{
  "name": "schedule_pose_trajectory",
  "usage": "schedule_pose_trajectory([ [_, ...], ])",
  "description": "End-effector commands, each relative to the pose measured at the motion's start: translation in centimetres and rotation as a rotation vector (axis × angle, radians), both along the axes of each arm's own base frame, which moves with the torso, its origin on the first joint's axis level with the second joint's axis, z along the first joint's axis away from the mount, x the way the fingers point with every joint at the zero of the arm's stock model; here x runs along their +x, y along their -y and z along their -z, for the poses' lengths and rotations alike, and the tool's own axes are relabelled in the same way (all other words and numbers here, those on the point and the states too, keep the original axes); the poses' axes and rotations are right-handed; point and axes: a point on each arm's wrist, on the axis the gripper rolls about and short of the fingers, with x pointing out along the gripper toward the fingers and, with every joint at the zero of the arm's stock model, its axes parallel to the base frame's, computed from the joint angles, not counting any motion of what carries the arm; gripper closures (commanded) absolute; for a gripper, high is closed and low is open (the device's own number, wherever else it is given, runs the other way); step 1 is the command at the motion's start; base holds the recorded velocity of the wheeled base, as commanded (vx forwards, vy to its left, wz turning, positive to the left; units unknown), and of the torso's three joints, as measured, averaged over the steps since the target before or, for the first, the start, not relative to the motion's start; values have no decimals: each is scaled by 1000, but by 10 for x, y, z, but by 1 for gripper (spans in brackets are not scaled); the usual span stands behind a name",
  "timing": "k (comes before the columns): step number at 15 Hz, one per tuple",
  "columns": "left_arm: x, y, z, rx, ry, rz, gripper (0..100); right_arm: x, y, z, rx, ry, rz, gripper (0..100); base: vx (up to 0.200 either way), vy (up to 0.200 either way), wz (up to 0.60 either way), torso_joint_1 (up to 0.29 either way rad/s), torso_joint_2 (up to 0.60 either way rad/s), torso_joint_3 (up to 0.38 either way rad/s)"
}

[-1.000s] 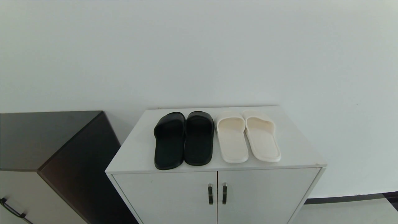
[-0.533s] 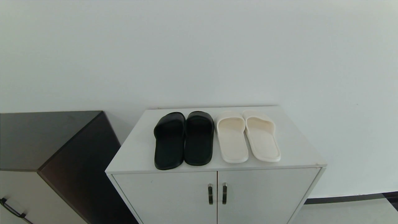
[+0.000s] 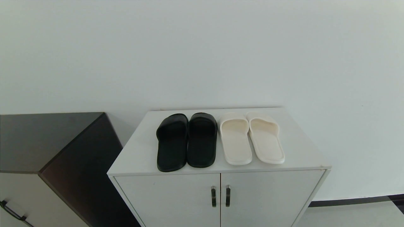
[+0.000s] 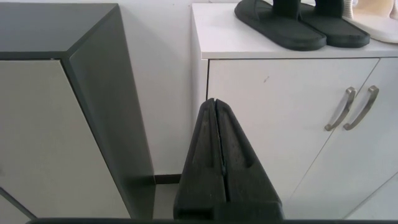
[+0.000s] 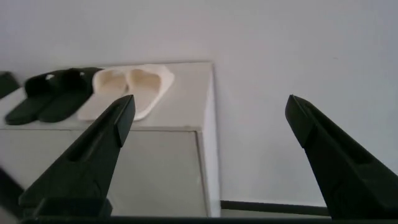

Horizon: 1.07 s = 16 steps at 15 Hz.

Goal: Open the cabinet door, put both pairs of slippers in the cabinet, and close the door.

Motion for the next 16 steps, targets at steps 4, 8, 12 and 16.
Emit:
schedule_pose_trajectory([
  [4,0,0,0,1,0,3,100,122,-84,-12,52,-279,-346,0,0,0,0,0,0,0],
  [8,0,0,0,3,0,3,100,143,-142,-37,60,-251,-339,0,0,0,0,0,0,0],
  [12,0,0,0,3,0,2,100,168,-193,-36,14,-256,-204,0,0,0,0,0,0,0],
  [16,0,0,0,3,-2,5,100,211,-222,-11,-54,-299,-36,0,0,0,0,0,0,0],
])
